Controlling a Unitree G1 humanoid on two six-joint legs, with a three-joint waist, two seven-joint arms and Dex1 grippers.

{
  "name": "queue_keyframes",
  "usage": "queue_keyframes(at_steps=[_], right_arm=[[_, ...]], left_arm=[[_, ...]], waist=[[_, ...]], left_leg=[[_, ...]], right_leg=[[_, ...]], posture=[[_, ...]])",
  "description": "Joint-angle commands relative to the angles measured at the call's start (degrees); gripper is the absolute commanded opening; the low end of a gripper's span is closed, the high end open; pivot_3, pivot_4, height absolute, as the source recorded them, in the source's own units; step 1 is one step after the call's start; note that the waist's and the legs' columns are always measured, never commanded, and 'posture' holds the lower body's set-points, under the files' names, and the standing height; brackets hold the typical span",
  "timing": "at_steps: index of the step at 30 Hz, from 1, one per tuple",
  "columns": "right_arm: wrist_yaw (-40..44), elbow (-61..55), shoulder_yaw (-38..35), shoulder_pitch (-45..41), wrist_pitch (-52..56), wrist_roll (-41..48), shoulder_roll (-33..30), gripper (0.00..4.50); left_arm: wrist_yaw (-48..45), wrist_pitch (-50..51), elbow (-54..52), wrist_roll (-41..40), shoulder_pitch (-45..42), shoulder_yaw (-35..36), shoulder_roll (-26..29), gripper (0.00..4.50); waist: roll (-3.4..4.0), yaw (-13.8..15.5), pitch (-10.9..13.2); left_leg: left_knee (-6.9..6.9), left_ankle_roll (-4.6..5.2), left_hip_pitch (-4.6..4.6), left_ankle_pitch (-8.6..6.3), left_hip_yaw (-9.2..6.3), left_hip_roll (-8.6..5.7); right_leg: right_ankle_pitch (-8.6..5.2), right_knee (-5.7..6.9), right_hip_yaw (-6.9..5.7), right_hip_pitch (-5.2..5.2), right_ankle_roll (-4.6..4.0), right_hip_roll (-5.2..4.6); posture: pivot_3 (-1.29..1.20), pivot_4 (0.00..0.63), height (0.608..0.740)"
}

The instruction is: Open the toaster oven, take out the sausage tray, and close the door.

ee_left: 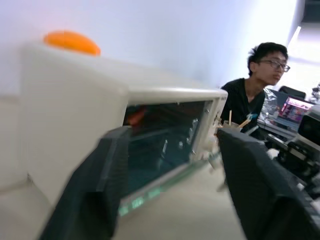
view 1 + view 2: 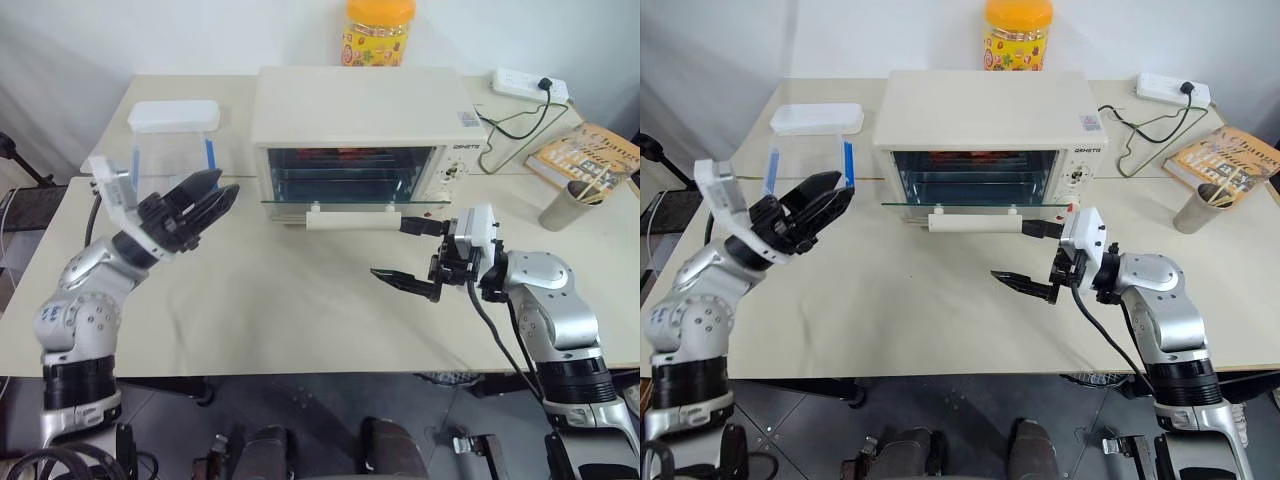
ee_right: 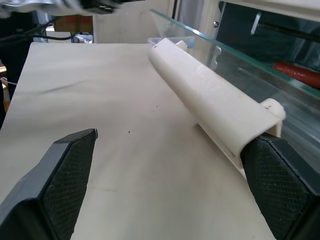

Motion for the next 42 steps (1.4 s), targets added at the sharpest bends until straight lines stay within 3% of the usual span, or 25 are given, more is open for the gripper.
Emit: queue_keyframes(at_steps=[1,6,21,28,31,36,42], right_arm=[[1.3,-1.3,0.6,-0.2,-3.0,-0.3,0.3,4.50],[0.7,-1.1,0.4,0.0,-3.8,-0.7,0.2,4.50],[-6.2,-5.8,-5.3,9.5,-3.7,-0.9,-2.3,4.50],[-9.3,-10.4,-16.8,29.0,-5.3,-2.0,-5.9,4.50],[-10.7,-11.1,-21.4,33.0,-5.2,-1.2,-6.9,4.50],[-13.2,-13.0,-22.7,32.1,-4.9,-2.1,-7.6,4.50],[-18.4,-15.7,-17.6,24.7,-3.9,-6.6,-7.4,4.50]], left_arm=[[-1.9,-2.3,5.3,3.6,-4.9,-3.1,-1.8,1.35],[-3.7,-4.5,10.5,7.2,-8.2,-5.4,-3.7,0.03],[-11.6,-4.8,14.3,13.9,-8.0,-12.0,-5.2,0.03],[-13.8,-5.9,13.9,16.6,-4.2,-14.1,-5.0,0.03],[-14.0,-7.3,14.8,18.0,-3.1,-14.7,-5.8,0.03],[-14.2,-10.5,16.1,20.4,-2.0,-15.7,-7.0,0.03],[-13.3,-13.3,16.2,22.4,-0.5,-15.8,-7.3,0.03]], waist=[[-0.05,0.0,0.0],[-0.07,-0.4,0.0],[-0.09,1.3,0.1],[-0.10,2.8,0.1],[-0.11,2.7,0.1],[-0.10,2.3,0.1],[-0.10,2.5,0.1]], left_leg=[[0.01,0.00,-0.03,0.00,-0.02,0.00],[0.00,0.00,-0.05,0.00,-0.02,0.02],[0.17,0.00,-0.10,0.00,-0.05,0.00],[0.20,0.01,-0.14,0.00,0.05,-0.06],[0.29,0.02,-0.17,0.00,0.36,-0.07],[0.51,0.04,-0.06,0.00,0.21,0.06],[0.41,0.05,-0.05,0.00,0.09,0.04]], right_leg=[[0.00,0.00,-0.09,0.00,0.00,0.00],[0.00,-0.03,-0.26,0.00,0.00,-0.01],[0.00,0.01,-0.29,0.03,0.00,-0.06],[0.00,0.00,-0.37,0.10,0.00,-0.10],[0.00,0.00,-0.31,0.10,0.00,-0.11],[0.09,0.12,-0.16,0.12,-0.06,-0.08],[0.09,0.08,-0.11,0.07,-0.06,-0.07]], posture=[[0.00,0.150,0.740],[0.00,0.150,0.740],[0.00,0.150,0.740],[0.00,0.150,0.740],[0.00,0.150,0.740],[0.00,0.150,0.740],[0.00,0.150,0.740]])
